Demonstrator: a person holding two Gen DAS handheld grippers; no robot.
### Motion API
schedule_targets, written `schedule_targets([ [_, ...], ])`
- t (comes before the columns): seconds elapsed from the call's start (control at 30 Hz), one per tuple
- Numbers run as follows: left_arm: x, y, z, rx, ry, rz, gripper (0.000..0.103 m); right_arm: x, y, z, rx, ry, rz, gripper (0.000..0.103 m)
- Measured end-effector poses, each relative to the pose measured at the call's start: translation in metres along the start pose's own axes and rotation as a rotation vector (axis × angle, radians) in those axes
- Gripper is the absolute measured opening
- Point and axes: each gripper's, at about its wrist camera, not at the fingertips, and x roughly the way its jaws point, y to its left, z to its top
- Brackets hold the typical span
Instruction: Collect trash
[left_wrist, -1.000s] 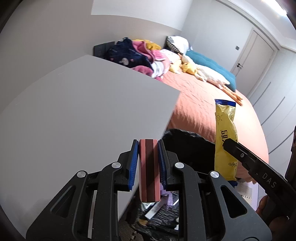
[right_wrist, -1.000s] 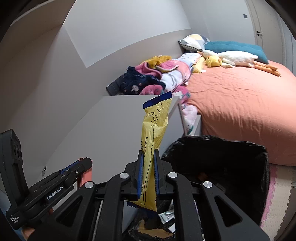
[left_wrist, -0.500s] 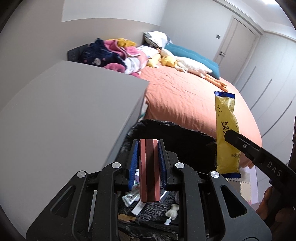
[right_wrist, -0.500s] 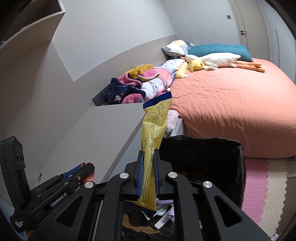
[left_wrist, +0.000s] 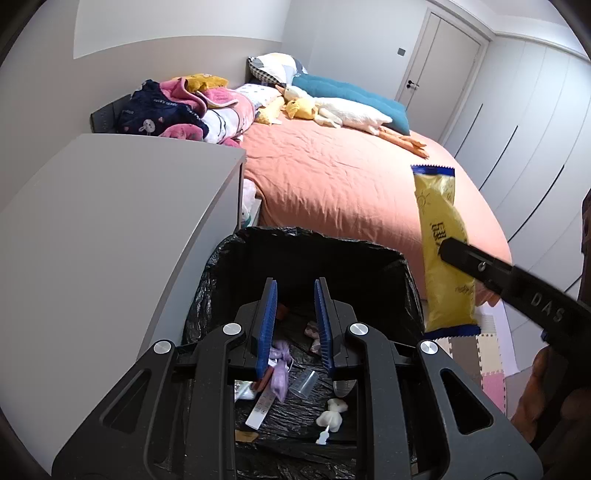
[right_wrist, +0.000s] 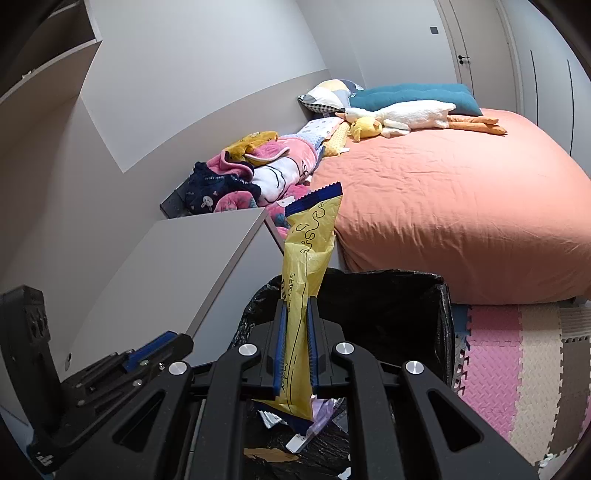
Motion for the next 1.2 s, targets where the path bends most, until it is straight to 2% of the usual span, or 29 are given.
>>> schedule_targets([
  [0.03, 0.0, 0.002, 0.0, -0.007, -0.004, 0.023, 0.024, -0.002, 0.0, 0.001, -0.006, -0.006, -0.015, 0.012],
  [0.07, -0.001, 0.004, 0.0, -0.014, -0.006, 0.04, 0.033, -0.004, 0.0, 0.002, -0.017, -0.018, -0.043, 0.022],
  [0.1, -0.002, 0.007, 0.0, -0.027, -0.01, 0.051, 0.07, -0.008, -0.001, 0.003, -0.014, -0.032, -0.059, 0.049],
  [0.13, -0.007, 0.011, 0.0, -0.048, -0.04, 0.06, 0.093, -0.012, -0.003, 0.004, -0.004, -0.056, -0.053, 0.06],
  [0.17, -0.012, 0.014, 0.0, -0.058, -0.074, 0.076, 0.093, -0.015, -0.005, 0.004, 0.001, -0.069, -0.047, 0.066],
  [0.2, -0.017, 0.017, 0.0, -0.057, -0.103, 0.102, 0.093, -0.017, -0.006, 0.005, 0.003, -0.073, -0.047, 0.066],
  [0.9, -0.021, 0.021, 0.0, -0.032, -0.097, 0.131, 0.096, -0.019, 0.001, 0.008, -0.007, -0.066, -0.031, 0.069],
  [1.2, -0.022, 0.021, -0.001, -0.028, -0.095, 0.114, 0.097, -0.015, 0.002, 0.007, -0.01, -0.055, -0.03, 0.069],
])
